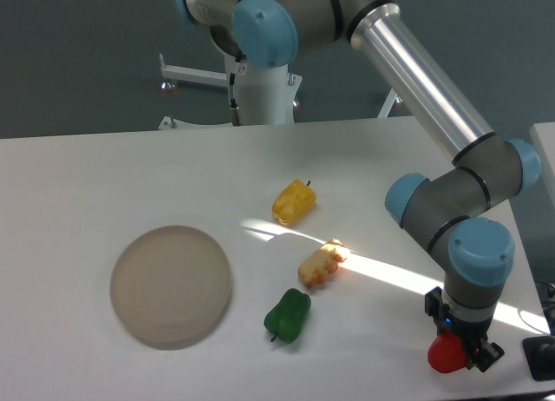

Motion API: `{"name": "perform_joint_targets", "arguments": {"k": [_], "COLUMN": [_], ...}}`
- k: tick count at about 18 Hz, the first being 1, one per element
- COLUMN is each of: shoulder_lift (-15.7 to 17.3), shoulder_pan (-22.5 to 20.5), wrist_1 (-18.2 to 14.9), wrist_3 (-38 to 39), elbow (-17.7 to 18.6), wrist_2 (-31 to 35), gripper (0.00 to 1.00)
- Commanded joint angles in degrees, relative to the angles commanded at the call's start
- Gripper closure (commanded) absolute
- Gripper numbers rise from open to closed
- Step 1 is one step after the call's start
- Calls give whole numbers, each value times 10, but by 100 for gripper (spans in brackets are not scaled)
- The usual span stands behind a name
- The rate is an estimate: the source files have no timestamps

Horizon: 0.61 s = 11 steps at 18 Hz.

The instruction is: Place the red pepper on the table

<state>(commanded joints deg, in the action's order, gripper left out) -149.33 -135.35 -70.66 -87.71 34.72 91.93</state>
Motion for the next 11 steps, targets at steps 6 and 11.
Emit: {"name": "perform_joint_targets", "arguments": {"k": [6,11], "shoulder_lift": [7,33], "shoulder_pan": [2,11], "wrist_1": [-4,-6], "wrist_3": [4,6], "elbow": [11,44], "wrist_2": [1,-1], "gripper": [44,44]}}
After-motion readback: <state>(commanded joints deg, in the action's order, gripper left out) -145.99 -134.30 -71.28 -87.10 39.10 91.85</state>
